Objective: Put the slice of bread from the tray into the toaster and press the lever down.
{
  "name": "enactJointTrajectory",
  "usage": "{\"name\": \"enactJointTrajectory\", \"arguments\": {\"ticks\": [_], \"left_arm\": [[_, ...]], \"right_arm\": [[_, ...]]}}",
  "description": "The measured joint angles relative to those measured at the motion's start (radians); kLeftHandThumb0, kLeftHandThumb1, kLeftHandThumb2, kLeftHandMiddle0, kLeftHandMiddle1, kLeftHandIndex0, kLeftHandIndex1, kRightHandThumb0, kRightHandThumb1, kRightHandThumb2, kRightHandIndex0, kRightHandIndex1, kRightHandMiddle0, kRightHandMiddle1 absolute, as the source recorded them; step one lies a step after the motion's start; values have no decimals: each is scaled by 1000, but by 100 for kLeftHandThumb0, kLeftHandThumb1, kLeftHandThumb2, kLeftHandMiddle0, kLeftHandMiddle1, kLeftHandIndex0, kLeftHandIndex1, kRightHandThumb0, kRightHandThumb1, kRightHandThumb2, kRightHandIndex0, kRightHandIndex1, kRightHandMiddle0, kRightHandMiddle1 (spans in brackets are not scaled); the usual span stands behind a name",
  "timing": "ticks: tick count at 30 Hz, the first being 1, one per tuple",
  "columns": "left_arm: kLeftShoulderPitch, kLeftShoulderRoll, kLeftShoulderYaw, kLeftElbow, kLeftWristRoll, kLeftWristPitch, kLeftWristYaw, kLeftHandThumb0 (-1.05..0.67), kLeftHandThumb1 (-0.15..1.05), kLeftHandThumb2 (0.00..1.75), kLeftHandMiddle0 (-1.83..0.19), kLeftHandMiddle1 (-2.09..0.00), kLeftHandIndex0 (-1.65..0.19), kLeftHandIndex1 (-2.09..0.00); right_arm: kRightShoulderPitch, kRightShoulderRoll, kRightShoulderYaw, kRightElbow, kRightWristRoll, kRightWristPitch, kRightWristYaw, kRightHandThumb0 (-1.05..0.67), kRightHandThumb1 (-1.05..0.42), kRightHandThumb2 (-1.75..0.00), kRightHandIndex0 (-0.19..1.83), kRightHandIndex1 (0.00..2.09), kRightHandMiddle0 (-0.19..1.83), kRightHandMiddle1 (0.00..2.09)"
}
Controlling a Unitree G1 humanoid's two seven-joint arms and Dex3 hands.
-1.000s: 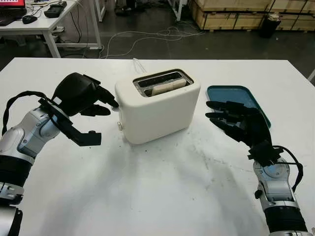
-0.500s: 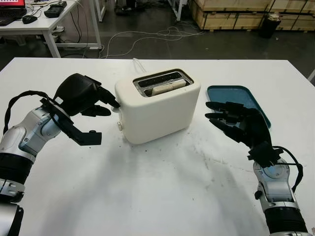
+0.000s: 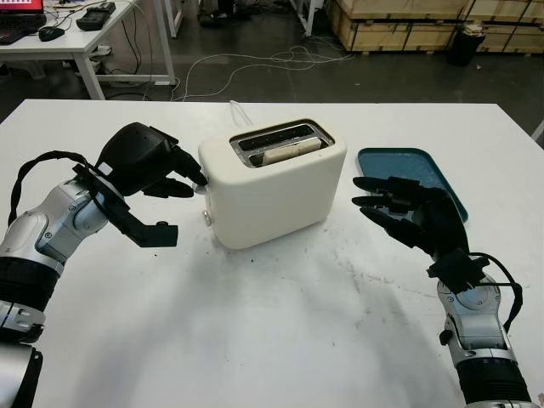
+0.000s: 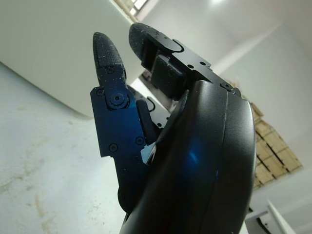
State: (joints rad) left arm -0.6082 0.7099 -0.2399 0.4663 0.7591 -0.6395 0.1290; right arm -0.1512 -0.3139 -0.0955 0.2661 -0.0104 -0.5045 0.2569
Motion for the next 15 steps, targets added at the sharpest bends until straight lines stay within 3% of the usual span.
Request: {"name": "enactJointTrajectory", "arguments": {"ticks": [11,13,15], "left_arm": [[-24,-24,-53,42,37,-2,39,-38,63,0,-104,-156,-143,-2],[-10,-41,-60,35,55,27,71,-33,65,1,-100,-156,-142,-1],[30,-80,-90,28,107,90,140,-33,70,1,-100,-140,-139,0]], "right_arm": [[5,0,-3,-4,0,-2,0,-47,-92,-6,105,9,94,0],[6,0,-7,-4,0,-11,0,-47,-92,-6,105,9,94,0],[9,-2,-11,-4,0,-13,0,-47,-92,-7,104,9,94,0]]}}
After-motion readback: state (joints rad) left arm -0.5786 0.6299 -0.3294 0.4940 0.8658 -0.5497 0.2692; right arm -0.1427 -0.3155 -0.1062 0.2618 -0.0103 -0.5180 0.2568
